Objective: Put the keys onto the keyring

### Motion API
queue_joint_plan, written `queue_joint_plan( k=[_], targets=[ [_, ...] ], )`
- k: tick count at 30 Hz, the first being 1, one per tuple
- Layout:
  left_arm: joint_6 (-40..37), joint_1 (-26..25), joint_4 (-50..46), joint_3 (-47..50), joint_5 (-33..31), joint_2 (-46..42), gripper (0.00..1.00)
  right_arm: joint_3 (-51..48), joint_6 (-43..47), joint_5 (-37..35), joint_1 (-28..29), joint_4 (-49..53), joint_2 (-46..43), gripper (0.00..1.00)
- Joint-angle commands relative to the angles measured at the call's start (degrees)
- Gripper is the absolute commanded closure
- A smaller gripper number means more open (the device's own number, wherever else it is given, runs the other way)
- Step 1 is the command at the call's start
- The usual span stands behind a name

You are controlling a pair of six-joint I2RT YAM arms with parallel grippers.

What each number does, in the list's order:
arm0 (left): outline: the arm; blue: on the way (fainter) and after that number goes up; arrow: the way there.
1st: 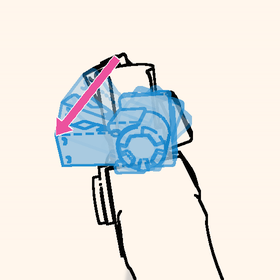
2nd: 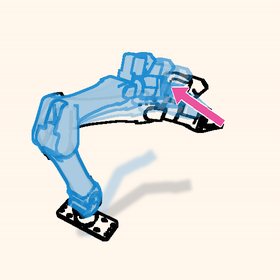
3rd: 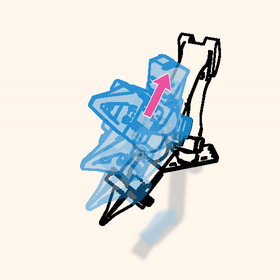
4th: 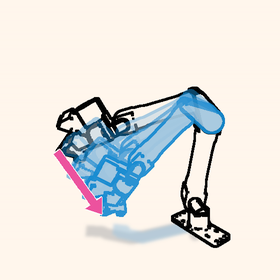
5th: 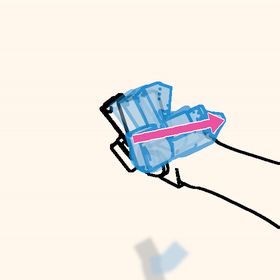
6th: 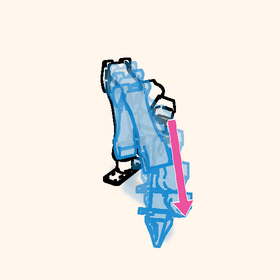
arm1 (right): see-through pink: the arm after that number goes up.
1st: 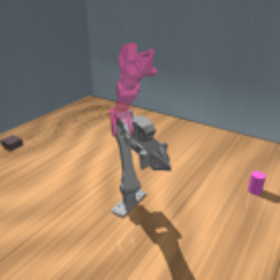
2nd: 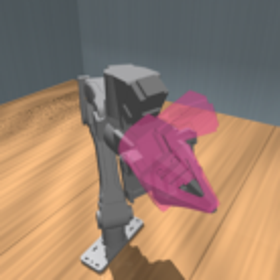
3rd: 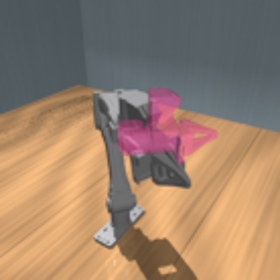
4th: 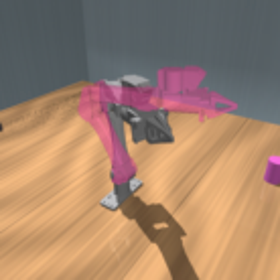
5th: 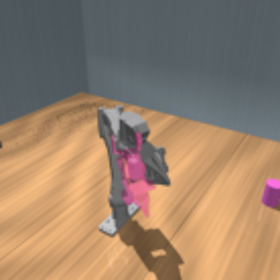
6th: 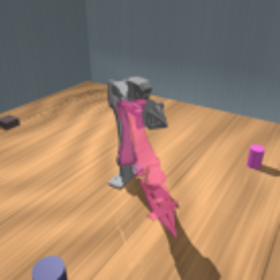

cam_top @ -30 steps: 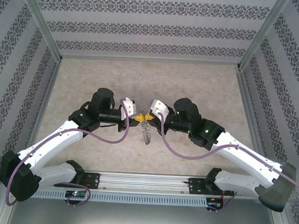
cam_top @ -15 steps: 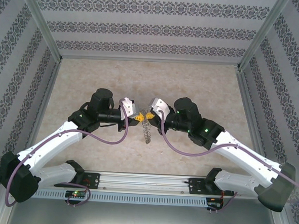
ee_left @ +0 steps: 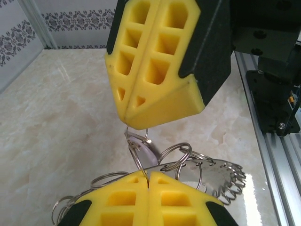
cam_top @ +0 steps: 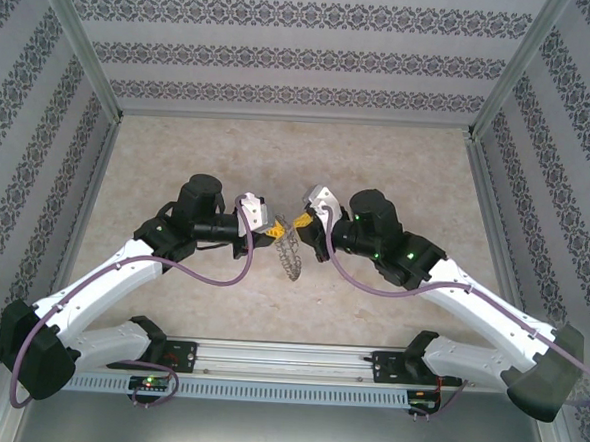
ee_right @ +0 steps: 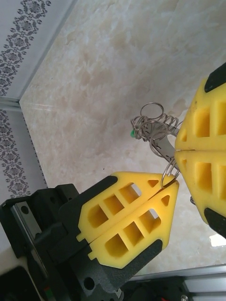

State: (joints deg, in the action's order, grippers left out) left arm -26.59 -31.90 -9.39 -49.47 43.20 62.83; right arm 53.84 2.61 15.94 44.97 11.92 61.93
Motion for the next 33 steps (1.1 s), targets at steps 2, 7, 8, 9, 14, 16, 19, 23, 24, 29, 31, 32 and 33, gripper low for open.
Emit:
queue_joint_plan(
  k=[2, 7, 8, 9, 14, 16, 19, 23, 24, 29, 31, 32, 33],
  targets=[
    [-2.89, -1.02, 0.43, -0.17, 0.92, -0.71, 1.00, 1.62, -3.47, -1.27, -1.07, -0.06, -0.34, 1.00],
    [-2.51, -1.05, 2.98, 0.89, -0.10, -1.30, 1.00, 3.23, -4.57, -0.04, -1.72, 3.23, 0.83, 1.00],
    [-1.73, -1.04, 4.60, 1.47, 0.04, -1.60, 1.00, 3.66, -4.31, -0.26, -1.72, 4.28, 1.25, 1.00],
    [-1.17, -1.10, 6.13, 2.09, 0.03, -1.79, 1.00, 3.94, -4.25, -0.75, -1.73, 4.84, 1.59, 1.00],
    [-0.38, -1.67, 11.26, 3.63, -0.86, -2.18, 1.00, 5.31, -5.19, 2.00, -1.91, 6.30, 3.01, 1.00],
    [0.08, -1.98, 13.67, 4.53, -2.07, -2.29, 1.00, 5.77, -5.50, 2.44, -2.29, 6.98, 3.74, 1.00],
    [0.81, -2.18, 16.60, 5.23, -2.60, -2.38, 1.00, 6.73, -7.41, 4.35, -3.72, 8.64, 5.08, 1.00],
    [1.07, -3.02, 18.79, 5.48, -3.42, -2.23, 1.00, 9.79, -7.63, 6.75, -4.90, 12.61, 7.50, 1.00],
    [1.03, -3.08, 18.87, 5.45, -3.48, -2.17, 1.00, 10.12, -7.81, 6.95, -5.11, 12.92, 7.84, 1.00],
    [1.03, -3.45, 19.70, 5.78, -3.97, -1.79, 1.00, 11.57, -7.96, 8.92, -6.09, 14.16, 9.09, 1.00],
    [1.37, -3.73, 20.55, 6.19, -4.40, -2.00, 1.00, 11.07, -8.11, 11.84, -7.16, 13.39, 9.00, 1.00],
    [1.54, -3.70, 20.96, 6.31, -4.61, -2.01, 1.00, 11.04, -8.31, 12.15, -7.48, 13.48, 9.01, 1.00],
    [1.62, -3.81, 21.07, 6.24, -4.77, -2.01, 1.00, 11.11, -8.48, 12.02, -7.63, 13.76, 9.00, 1.00]
  ],
)
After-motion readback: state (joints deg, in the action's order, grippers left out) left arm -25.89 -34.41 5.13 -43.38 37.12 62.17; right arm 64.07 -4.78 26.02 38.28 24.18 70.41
